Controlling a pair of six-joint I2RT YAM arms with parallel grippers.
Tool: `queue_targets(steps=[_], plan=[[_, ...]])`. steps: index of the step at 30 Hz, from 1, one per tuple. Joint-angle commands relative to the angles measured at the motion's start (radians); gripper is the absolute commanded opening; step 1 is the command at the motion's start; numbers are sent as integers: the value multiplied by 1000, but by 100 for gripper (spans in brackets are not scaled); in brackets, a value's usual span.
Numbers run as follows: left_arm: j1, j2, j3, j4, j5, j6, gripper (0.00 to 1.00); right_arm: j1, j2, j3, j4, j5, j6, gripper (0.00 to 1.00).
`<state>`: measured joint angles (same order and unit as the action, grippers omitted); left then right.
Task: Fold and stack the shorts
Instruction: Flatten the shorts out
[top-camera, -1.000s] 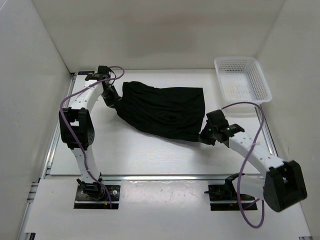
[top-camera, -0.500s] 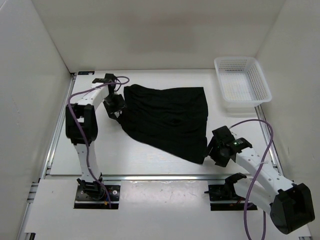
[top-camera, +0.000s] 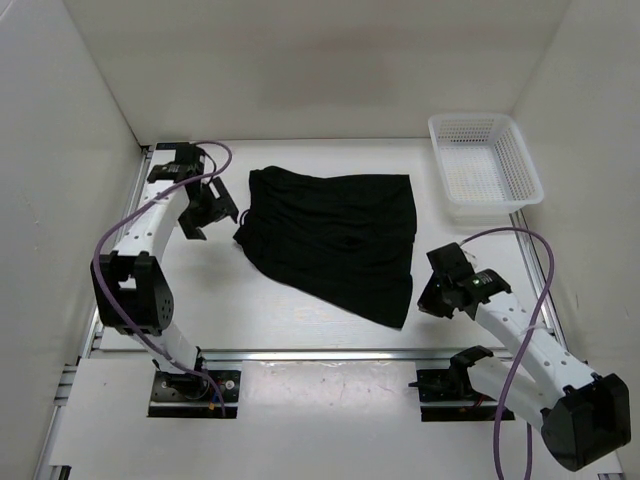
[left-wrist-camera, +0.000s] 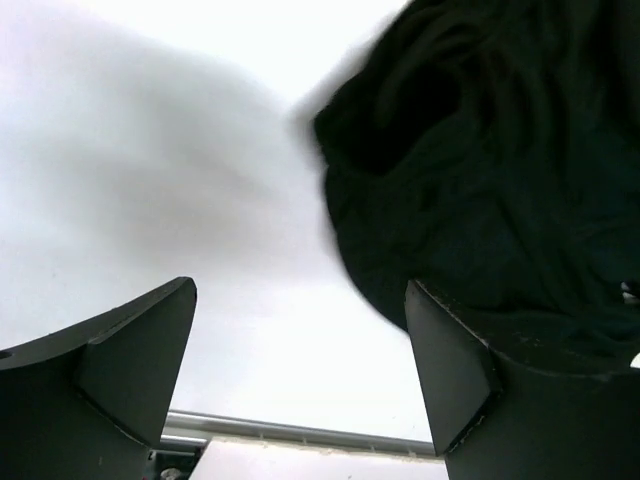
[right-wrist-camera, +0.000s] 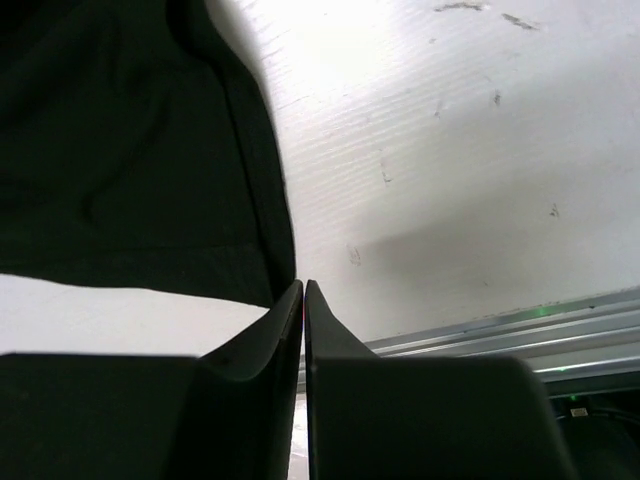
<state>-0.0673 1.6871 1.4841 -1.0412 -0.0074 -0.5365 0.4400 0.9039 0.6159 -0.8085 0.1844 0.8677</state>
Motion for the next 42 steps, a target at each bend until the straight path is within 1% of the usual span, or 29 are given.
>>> queue_targets(steps=[1,3,5,7,8,11,12,15,16,18,20,21,23,24,25,26,33,35,37,39,40,42], plan=[[31,-15,-122,69,46,-8,96,12,13,39,38,-32,-59,6],[31,-4,-159,111,69,-8,95,12,36,39,78,-81,-94,6],[31,20,-172,147,119,-8,91,22,71,39,95,-108,-110,14],[31,46,-173,188,147,18,83,22,101,39,120,-140,-134,21],[20,77,-173,200,156,18,81,22,128,39,130,-152,-134,23],[9,127,-147,231,167,38,81,32,150,48,140,-152,-145,24],[9,155,-147,231,167,47,82,32,150,48,140,-152,-145,24],[9,196,-114,242,147,47,87,32,150,48,149,-161,-156,29],[9,207,-99,253,147,47,87,32,150,48,149,-161,-156,29],[9,232,-85,253,147,47,87,32,159,58,158,-184,-165,38],[9,269,-55,262,147,47,79,32,190,58,172,-209,-191,47],[9,288,-54,262,147,38,73,42,214,58,184,-232,-203,47],[9,298,-44,262,147,38,32,54,237,67,195,-241,-203,47],[9,309,-44,262,147,38,14,54,246,67,209,-250,-214,47],[9,309,-44,262,147,38,10,65,265,67,209,-250,-214,47],[9,298,-59,262,147,29,10,65,274,77,218,-250,-214,46],[0,203,-126,262,136,10,10,97,392,96,238,-273,-234,46],[0,163,-146,262,136,10,10,108,392,87,229,-249,-179,45],[0,134,-186,262,127,0,10,117,339,73,229,-240,-144,43],[0,86,-218,262,127,-10,10,117,270,64,229,-240,-93,38],[0,71,-250,262,136,-22,10,117,254,64,239,-240,-84,37],[0,30,-277,262,136,-22,10,117,254,79,259,-275,-84,37]])
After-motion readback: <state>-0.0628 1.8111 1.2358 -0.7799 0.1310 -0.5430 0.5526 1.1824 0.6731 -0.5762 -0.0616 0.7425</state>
